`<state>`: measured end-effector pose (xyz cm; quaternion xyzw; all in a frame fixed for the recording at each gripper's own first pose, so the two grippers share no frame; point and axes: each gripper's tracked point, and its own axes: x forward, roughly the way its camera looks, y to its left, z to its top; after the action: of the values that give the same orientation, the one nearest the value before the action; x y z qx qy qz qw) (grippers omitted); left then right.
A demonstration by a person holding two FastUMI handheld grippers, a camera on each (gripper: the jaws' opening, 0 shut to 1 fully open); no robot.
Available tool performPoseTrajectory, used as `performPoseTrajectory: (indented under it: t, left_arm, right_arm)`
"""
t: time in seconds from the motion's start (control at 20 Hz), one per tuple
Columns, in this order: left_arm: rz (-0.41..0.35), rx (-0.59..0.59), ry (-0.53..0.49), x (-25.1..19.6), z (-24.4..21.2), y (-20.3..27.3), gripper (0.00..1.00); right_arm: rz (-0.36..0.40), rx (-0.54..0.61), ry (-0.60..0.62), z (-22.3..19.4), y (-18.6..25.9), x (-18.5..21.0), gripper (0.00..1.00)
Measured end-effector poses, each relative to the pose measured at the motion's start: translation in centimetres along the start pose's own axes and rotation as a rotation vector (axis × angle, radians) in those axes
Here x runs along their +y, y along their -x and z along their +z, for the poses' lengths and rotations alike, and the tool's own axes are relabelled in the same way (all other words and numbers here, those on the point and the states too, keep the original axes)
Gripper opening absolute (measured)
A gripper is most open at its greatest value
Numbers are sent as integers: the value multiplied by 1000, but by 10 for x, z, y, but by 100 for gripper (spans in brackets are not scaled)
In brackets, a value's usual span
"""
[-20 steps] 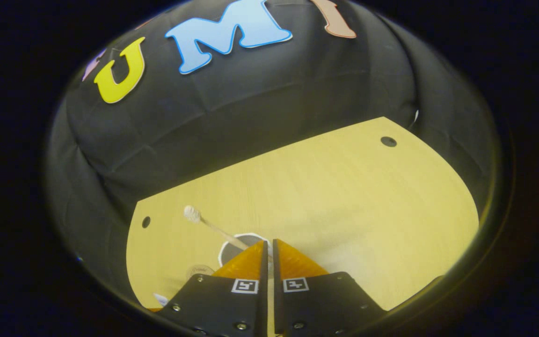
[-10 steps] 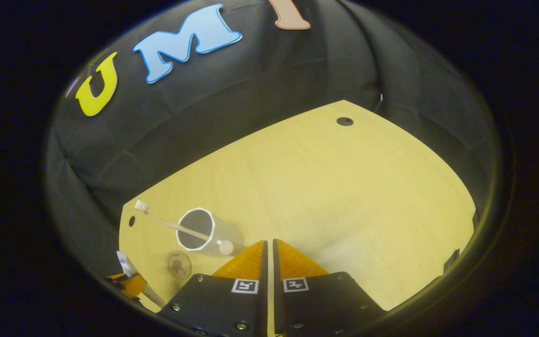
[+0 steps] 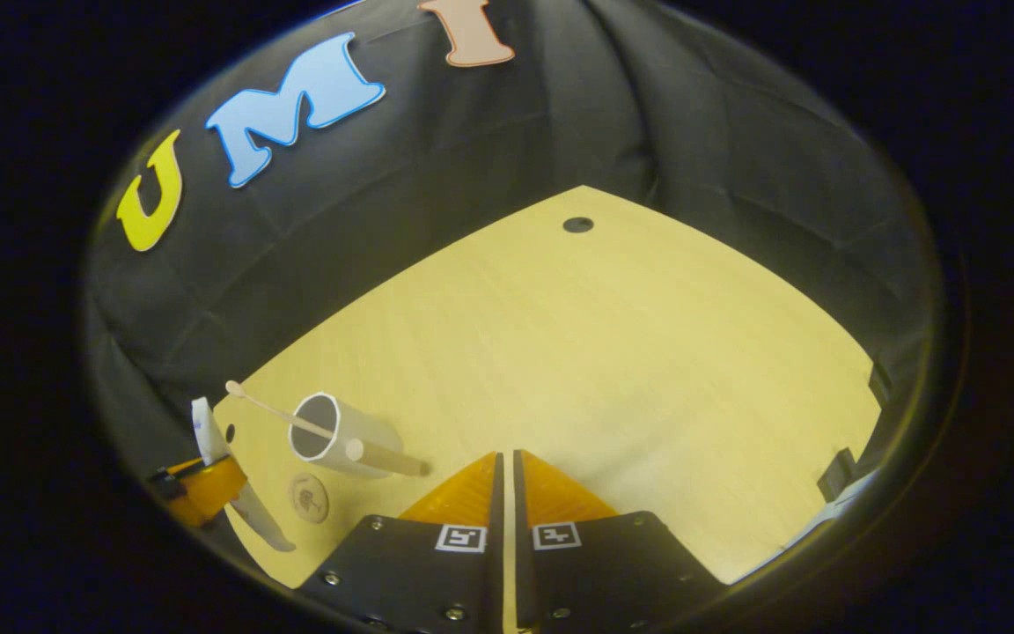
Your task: Put the toothbrush and toothpaste on the desktop into the cup, then pick up the cup and place it on the coaster on the desktop.
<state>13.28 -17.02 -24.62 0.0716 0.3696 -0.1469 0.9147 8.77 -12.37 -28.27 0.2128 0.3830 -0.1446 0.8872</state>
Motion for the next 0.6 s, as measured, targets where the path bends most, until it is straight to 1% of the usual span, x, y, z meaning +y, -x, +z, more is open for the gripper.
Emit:
performPoseTrajectory:
  t: [0.15, 0.3, 0.45, 0.6]
  left_arm:
    - [-40, -34, -48, -25, 23, -16, 25]
    - [-50, -66, -98, -37, 44, -28, 25]
    - [-48, -96, -131, -37, 59, -44, 25]
    - [-38, -126, -160, -31, 69, -62, 25]
  right_arm:
    - [-33, 0, -15, 1, 6, -18, 5]
    - [-69, 6, -17, 2, 8, -36, 5]
    - [-97, 19, -16, 0, 9, -47, 5]
    - [-112, 34, -17, -4, 4, -49, 5]
